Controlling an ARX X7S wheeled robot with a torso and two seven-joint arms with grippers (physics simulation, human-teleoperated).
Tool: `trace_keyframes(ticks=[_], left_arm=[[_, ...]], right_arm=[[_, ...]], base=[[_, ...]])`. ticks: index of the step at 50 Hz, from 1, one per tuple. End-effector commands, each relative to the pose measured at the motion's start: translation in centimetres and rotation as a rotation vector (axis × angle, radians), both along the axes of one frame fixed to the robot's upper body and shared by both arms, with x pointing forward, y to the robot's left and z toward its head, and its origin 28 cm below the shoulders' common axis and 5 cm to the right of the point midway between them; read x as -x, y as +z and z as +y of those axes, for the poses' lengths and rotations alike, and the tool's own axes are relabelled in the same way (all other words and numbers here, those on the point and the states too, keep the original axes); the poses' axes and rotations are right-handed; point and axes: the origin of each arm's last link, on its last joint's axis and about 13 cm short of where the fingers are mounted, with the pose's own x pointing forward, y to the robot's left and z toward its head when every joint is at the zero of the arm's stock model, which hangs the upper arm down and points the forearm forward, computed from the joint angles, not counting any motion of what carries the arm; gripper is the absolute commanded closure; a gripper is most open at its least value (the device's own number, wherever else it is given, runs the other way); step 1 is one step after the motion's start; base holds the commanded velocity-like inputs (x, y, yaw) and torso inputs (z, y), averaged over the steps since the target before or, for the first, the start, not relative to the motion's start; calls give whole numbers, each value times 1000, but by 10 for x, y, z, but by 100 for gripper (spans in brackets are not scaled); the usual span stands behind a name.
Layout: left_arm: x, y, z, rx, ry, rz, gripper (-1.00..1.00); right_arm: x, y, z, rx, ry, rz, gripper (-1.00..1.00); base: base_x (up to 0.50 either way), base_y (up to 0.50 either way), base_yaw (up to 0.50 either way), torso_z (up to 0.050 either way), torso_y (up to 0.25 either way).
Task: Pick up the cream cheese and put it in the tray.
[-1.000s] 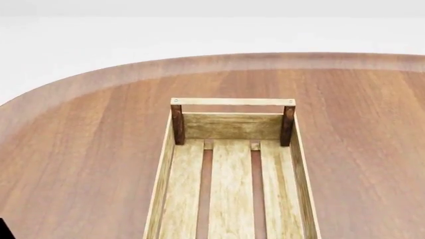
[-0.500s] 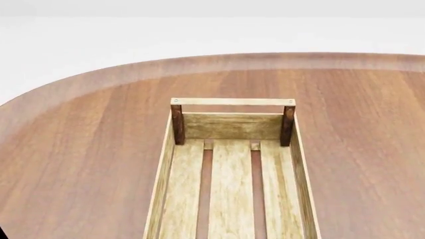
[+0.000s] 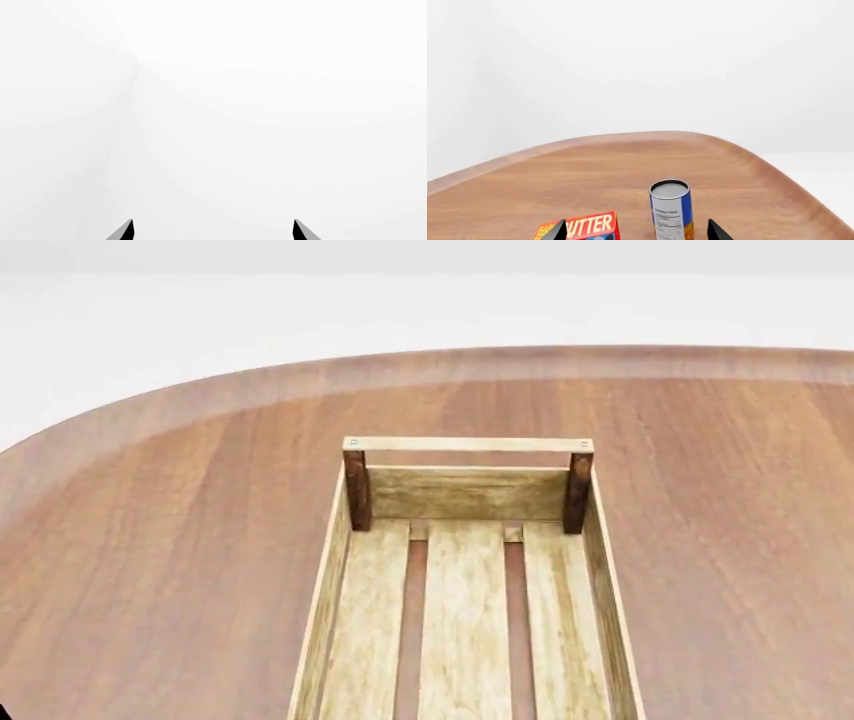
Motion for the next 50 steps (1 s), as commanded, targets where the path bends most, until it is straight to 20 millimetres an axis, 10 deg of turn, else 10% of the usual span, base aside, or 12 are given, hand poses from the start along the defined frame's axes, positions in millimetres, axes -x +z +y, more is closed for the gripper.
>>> trace_keyframes(ticks=[1, 50], left_arm=[[0, 0, -1, -2, 1, 0, -100], [0, 0, 0, 2, 1, 1, -100]], right_arm=[[0, -4, -7, -16, -25, 22, -100], [-1, -32, -25, -265, -43, 83, -100]], base=[[0, 0, 0, 0, 0], [0, 0, 0, 0, 0]])
